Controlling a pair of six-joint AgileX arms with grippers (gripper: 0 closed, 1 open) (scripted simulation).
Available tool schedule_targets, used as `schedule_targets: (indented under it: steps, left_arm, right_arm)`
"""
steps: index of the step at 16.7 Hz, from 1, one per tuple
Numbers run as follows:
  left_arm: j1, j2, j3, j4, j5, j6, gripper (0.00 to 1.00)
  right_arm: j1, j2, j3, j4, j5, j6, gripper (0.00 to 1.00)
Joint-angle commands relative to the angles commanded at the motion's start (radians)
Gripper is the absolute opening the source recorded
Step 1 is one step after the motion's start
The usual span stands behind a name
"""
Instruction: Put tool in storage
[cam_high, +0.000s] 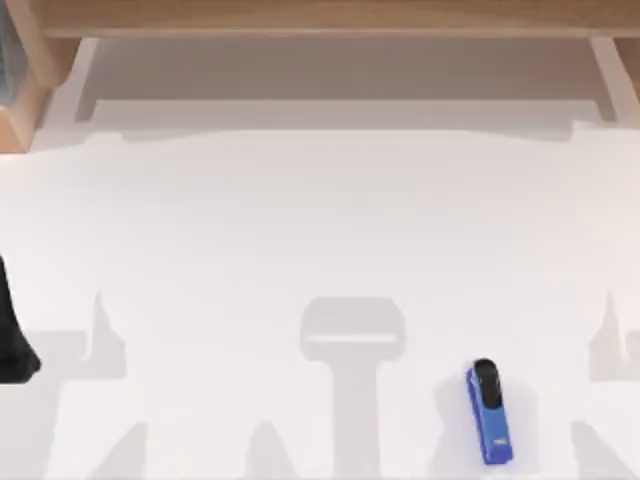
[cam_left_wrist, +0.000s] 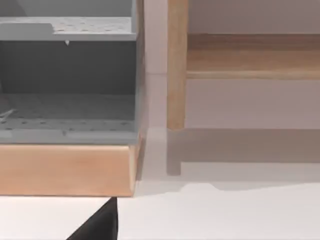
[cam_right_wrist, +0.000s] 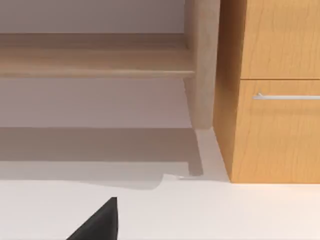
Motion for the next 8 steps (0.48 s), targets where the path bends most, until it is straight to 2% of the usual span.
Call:
schedule_targets:
  steps: [4, 8]
  left_arm:
    - [0.0, 0.0, 0.0, 0.0, 0.0, 0.0, 1.0]
    - [0.0, 0.0, 0.0, 0.0, 0.0, 0.0, 1.0]
  right_arm:
    - [-0.004, 0.03, 0.019, 0.021, -0.011, -0.028, 1.0]
    - [-0.039, 0.217, 0.127, 0.139, -0.06, -0.18, 1.0]
